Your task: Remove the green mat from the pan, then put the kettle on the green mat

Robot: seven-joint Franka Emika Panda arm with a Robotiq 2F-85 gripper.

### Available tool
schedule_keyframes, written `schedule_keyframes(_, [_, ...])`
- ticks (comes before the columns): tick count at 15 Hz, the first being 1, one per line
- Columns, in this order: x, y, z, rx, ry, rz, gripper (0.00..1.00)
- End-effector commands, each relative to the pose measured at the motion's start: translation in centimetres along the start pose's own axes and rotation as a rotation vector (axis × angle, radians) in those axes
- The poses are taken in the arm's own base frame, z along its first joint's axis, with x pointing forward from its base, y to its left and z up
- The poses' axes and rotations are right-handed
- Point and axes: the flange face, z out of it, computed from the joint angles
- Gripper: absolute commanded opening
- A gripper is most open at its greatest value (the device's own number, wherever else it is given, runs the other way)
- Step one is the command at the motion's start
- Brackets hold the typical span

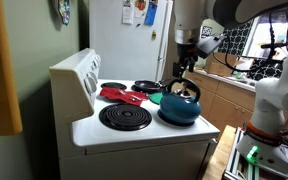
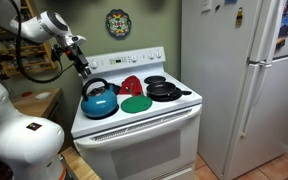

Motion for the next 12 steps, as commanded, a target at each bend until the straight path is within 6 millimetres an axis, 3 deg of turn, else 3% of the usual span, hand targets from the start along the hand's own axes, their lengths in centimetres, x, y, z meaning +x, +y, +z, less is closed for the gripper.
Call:
schedule_keyframes(1, [-1.1,0.9,-0.2,0.052,0.071,-0.016,1.0])
schedule_keyframes(9, [-3.0,2.3,1.2,0.138,0.102,-0.065,1.0])
schedule_keyframes(10, [-1.9,1.1,0.3,0.109,0.087,-0.056,1.0])
schedule_keyframes(12, [-2.1,1.3,0.2,0.109,0.093,-0.055,1.0])
